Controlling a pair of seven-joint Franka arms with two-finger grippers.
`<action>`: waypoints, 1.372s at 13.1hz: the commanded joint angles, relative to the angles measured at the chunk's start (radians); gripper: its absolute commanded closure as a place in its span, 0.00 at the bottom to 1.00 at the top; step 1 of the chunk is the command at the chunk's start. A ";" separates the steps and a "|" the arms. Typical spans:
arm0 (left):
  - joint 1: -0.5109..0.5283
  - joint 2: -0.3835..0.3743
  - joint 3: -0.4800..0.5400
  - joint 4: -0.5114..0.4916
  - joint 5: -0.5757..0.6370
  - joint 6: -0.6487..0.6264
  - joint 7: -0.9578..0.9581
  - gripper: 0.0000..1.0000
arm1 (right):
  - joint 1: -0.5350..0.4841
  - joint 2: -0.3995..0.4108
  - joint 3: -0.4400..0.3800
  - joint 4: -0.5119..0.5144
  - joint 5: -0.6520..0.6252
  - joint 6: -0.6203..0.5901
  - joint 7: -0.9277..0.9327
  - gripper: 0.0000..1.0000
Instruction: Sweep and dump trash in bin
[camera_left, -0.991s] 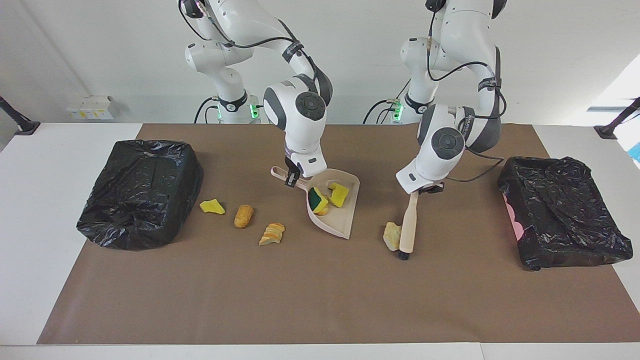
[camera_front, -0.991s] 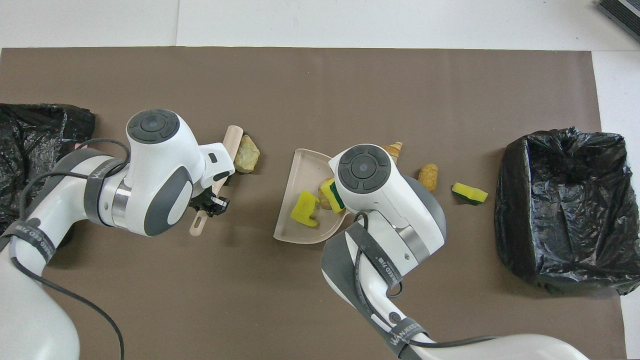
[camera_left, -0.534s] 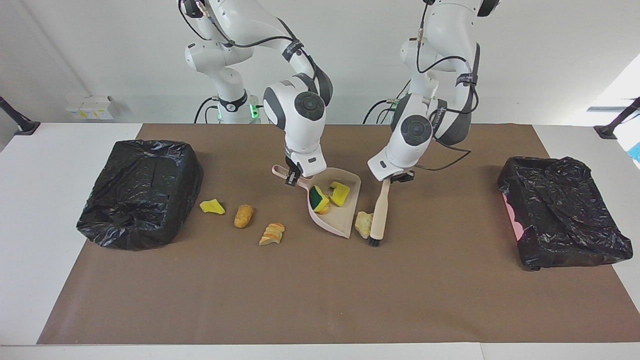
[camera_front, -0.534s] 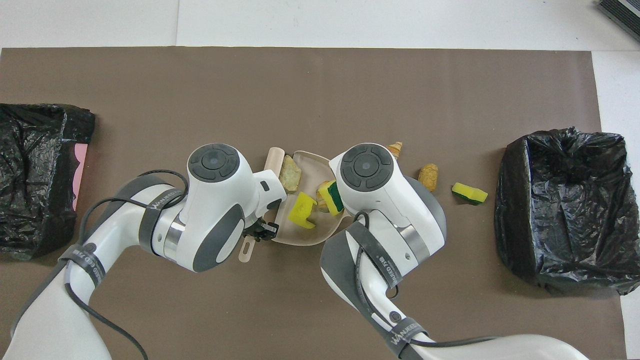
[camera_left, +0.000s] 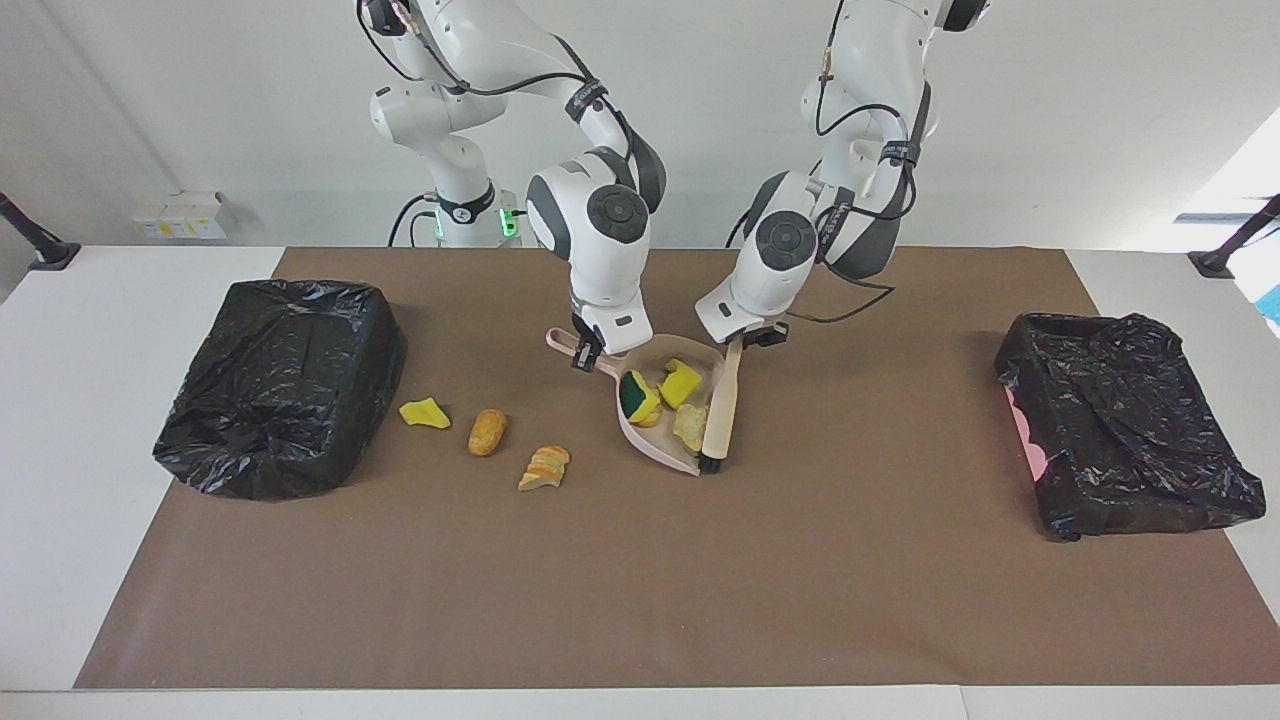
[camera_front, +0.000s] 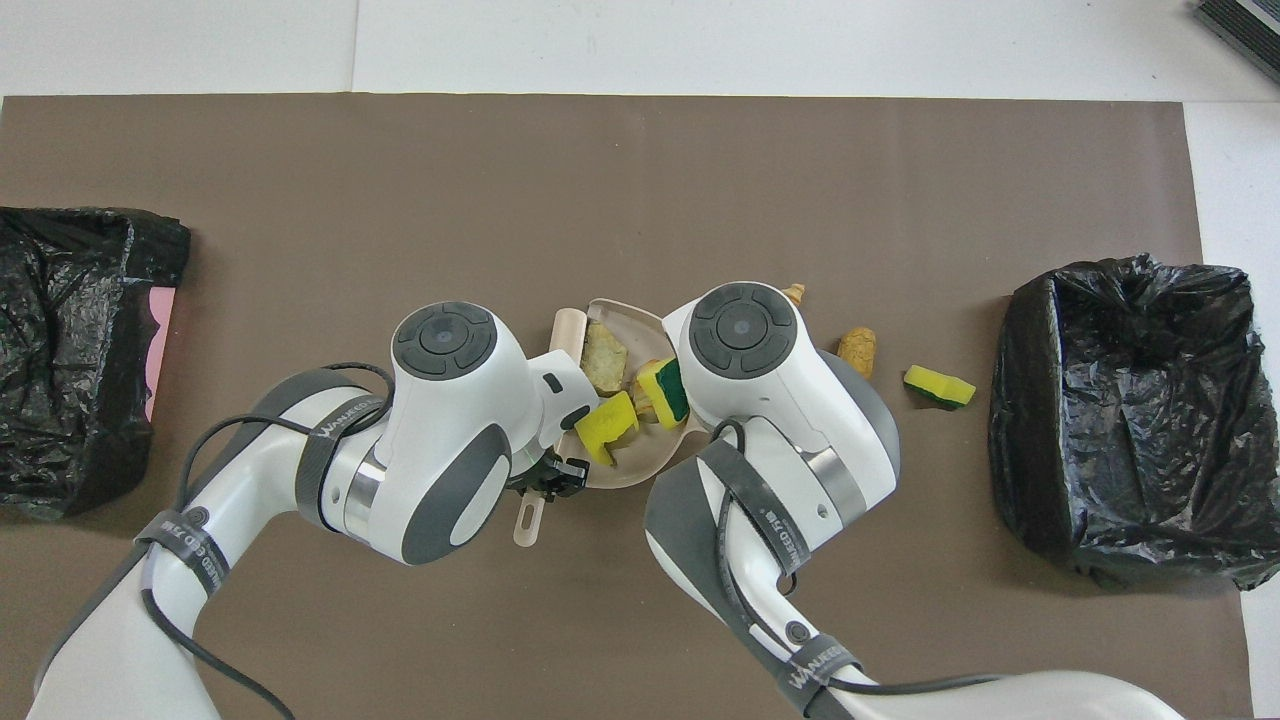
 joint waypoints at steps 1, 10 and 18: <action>0.000 -0.070 0.011 -0.013 -0.011 -0.037 -0.061 1.00 | -0.046 -0.040 0.006 -0.005 0.052 0.022 -0.075 1.00; -0.032 -0.273 -0.050 -0.258 0.012 0.059 -0.352 1.00 | -0.215 -0.053 0.006 0.022 0.164 0.046 -0.403 1.00; -0.055 -0.396 -0.328 -0.495 -0.227 0.240 -0.512 1.00 | -0.474 -0.072 0.004 0.102 0.183 -0.089 -0.737 1.00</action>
